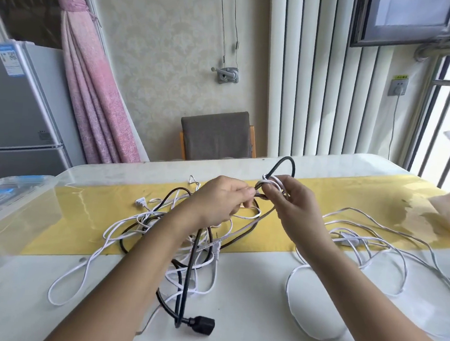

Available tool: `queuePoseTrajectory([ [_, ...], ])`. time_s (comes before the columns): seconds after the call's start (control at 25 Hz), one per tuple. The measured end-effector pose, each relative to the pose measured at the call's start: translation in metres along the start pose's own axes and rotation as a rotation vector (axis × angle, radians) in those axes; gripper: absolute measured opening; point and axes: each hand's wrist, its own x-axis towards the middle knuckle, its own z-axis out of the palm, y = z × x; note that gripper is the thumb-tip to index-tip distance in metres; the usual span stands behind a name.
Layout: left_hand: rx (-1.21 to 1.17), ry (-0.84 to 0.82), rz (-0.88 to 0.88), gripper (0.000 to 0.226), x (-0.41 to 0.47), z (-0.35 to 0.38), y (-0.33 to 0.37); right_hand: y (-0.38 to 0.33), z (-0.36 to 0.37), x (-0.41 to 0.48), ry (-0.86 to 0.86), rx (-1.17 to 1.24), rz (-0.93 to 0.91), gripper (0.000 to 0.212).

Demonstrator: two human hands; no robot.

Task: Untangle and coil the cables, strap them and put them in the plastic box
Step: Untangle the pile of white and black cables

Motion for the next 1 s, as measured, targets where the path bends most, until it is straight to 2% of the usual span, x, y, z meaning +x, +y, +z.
queuePoseTrajectory([
  [0.12,-0.381,-0.092,-0.261,0.036,-0.005,-0.01,-0.002,0.008,0.002,0.002,0.038,0.085,0.086,0.018],
  [0.24,-0.388,-0.107,-0.383,0.038,-0.01,-0.01,-0.016,0.012,-0.001,0.005,0.098,0.353,0.273,0.018],
  [0.28,-0.353,-0.103,-0.401,0.038,-0.011,-0.012,-0.02,0.011,-0.003,0.005,0.085,0.356,0.31,0.016],
  [0.36,-0.288,-0.088,-0.43,0.038,-0.013,-0.019,-0.025,0.008,-0.01,0.005,0.055,0.171,0.296,0.012],
  [0.44,-0.248,-0.097,-0.444,0.038,-0.015,-0.023,-0.028,0.007,-0.011,0.004,0.102,0.034,0.248,0.018],
  [0.6,-0.13,-0.154,-0.4,0.035,-0.018,-0.021,-0.025,0.015,-0.004,0.004,0.303,-0.086,0.161,0.03],
  [0.64,-0.112,-0.172,-0.371,0.035,-0.019,-0.022,-0.025,0.018,-0.004,0.004,0.307,-0.166,0.13,0.03],
  [0.76,-0.108,-0.222,-0.219,0.031,-0.023,-0.027,-0.028,0.021,-0.006,0.003,0.194,-0.569,0.048,0.011],
  [0.8,-0.123,-0.238,-0.163,0.031,-0.025,-0.028,-0.029,0.022,-0.005,0.003,0.176,-0.637,0.04,0.011],
  [1.0,-0.278,-0.227,0.046,0.034,-0.025,-0.029,-0.032,0.021,0.002,0.006,0.211,-0.666,0.105,0.021],
])
